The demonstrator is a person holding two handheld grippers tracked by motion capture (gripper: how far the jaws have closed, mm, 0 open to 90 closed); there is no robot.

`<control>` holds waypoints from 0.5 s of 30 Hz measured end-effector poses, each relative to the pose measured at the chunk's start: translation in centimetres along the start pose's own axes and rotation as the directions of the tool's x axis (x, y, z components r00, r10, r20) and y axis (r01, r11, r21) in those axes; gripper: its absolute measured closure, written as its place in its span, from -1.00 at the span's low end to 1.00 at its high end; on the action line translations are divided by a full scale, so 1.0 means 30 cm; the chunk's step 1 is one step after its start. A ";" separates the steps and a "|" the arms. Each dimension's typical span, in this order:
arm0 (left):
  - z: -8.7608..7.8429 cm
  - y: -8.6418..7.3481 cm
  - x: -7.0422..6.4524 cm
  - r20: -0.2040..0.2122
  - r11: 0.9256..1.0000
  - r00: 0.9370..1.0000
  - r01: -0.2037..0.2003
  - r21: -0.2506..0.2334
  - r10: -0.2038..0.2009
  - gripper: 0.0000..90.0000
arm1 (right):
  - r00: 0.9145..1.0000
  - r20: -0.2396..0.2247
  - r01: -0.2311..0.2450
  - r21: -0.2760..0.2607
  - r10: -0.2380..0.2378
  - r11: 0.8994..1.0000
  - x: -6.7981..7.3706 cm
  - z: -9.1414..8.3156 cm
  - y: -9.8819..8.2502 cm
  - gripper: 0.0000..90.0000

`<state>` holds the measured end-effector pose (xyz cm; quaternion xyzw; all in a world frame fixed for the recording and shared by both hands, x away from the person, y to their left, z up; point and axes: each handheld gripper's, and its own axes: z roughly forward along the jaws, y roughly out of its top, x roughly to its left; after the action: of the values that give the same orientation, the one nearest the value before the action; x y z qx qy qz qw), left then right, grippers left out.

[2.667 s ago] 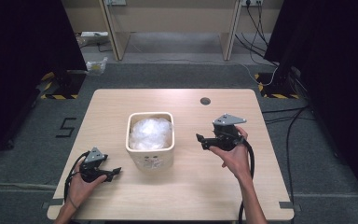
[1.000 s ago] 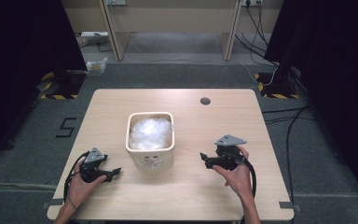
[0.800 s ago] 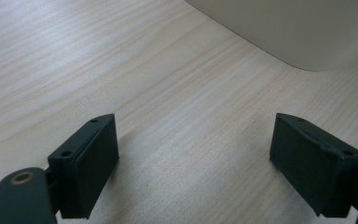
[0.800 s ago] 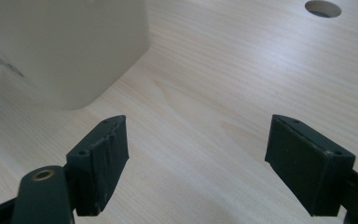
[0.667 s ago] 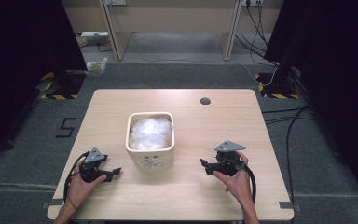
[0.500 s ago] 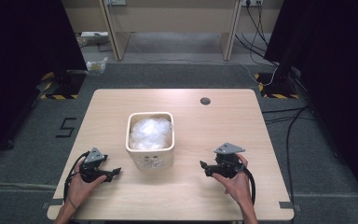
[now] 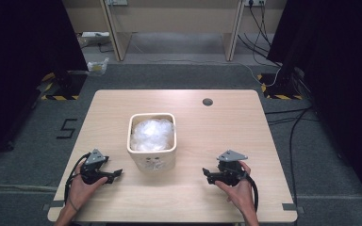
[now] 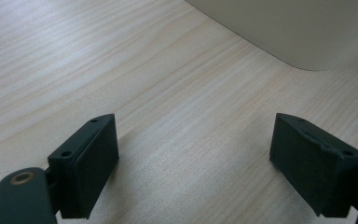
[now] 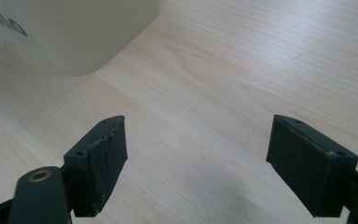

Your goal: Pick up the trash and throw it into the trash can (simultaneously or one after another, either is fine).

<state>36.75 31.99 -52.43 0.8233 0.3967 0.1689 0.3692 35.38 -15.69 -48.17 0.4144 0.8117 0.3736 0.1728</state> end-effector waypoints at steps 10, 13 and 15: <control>-0.001 0.000 0.000 0.000 1.000 1.000 0.000 0.000 0.000 -0.68 | 1.000 0.011 -0.014 0.016 0.014 1.000 0.006 -0.001 -0.038 -0.56; -0.001 -0.001 0.000 0.000 1.000 1.000 0.000 0.000 0.000 -0.68 | 1.000 0.024 -0.009 0.028 0.009 1.000 0.003 0.003 -0.053 -0.57; -0.001 -0.001 0.000 0.000 1.000 1.000 0.000 0.000 0.000 -0.68 | 1.000 0.027 -0.016 0.034 0.015 0.999 0.003 0.003 -0.058 -0.57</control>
<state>36.73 32.01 -52.43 0.8234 0.3967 0.1688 0.3691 34.43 -16.22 -49.53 0.4285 0.8123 0.3553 0.1738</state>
